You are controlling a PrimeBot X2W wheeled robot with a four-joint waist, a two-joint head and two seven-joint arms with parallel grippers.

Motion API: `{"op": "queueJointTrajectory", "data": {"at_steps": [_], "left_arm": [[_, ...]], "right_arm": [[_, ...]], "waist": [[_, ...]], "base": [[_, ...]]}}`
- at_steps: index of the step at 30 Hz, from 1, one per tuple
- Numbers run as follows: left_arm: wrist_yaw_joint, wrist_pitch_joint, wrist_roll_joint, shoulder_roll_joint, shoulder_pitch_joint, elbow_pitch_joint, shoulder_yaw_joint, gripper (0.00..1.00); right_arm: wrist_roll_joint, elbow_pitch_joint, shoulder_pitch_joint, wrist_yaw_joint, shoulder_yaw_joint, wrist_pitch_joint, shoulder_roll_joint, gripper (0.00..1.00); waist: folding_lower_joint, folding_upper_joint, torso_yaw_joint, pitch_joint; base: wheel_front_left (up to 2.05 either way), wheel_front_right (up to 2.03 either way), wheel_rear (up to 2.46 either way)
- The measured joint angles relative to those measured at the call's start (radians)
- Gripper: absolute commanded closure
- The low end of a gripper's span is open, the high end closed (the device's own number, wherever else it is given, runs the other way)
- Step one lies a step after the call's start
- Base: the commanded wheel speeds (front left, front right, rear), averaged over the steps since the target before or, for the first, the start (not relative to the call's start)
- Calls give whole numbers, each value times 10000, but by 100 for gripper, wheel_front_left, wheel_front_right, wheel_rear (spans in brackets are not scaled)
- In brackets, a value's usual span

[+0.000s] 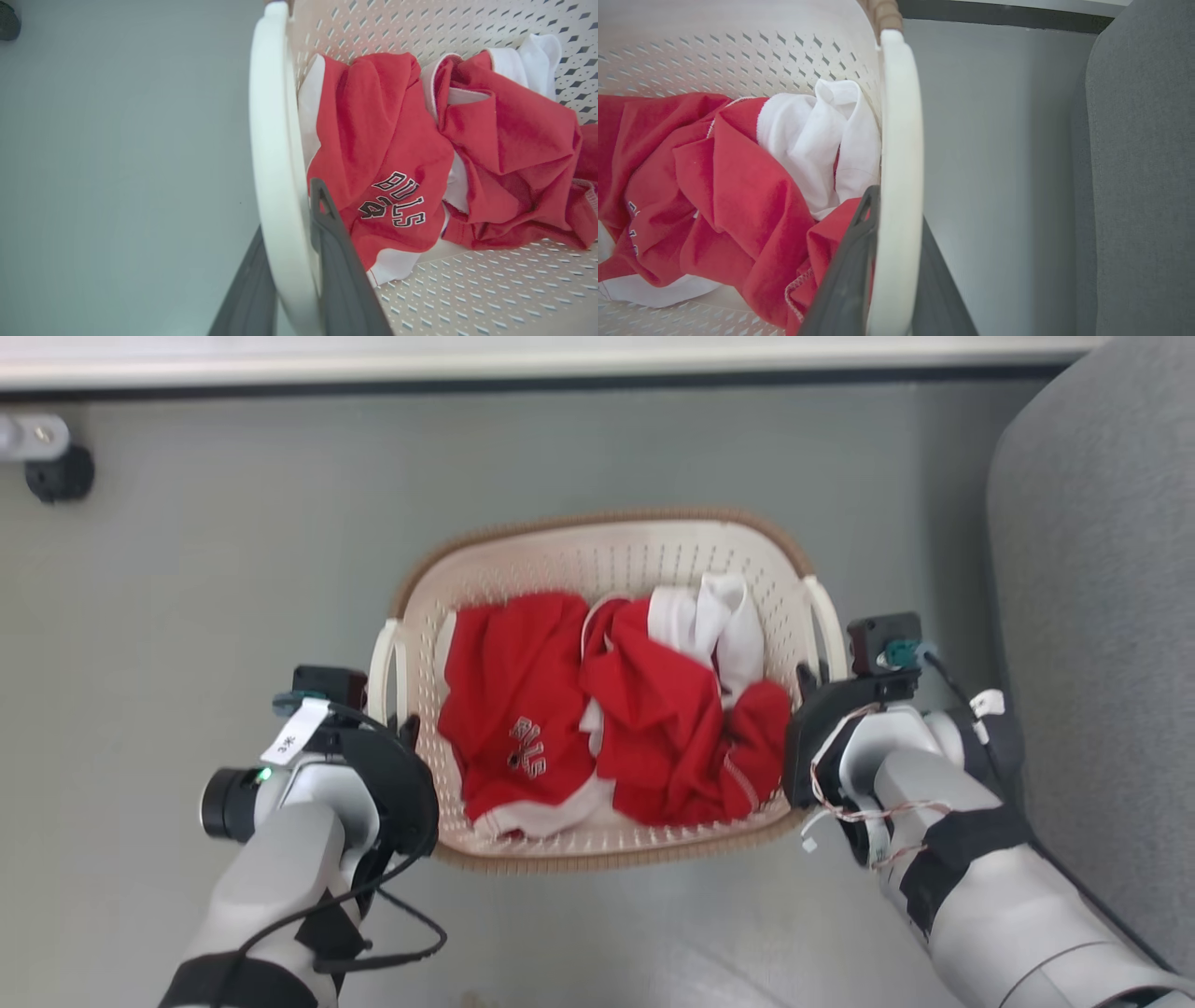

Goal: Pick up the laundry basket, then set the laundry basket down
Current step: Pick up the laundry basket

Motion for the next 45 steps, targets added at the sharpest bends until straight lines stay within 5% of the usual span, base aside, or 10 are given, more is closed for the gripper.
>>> {"op": "queueJointTrajectory", "data": {"at_steps": [45], "left_arm": [[-10,2274,-585,-107,2915,69,-134,100]], "right_arm": [[2065,556,2411,326,1733,2418,127,100]], "waist": [[-3,-1,-348,-4387]], "base": [[0,0,0]]}}
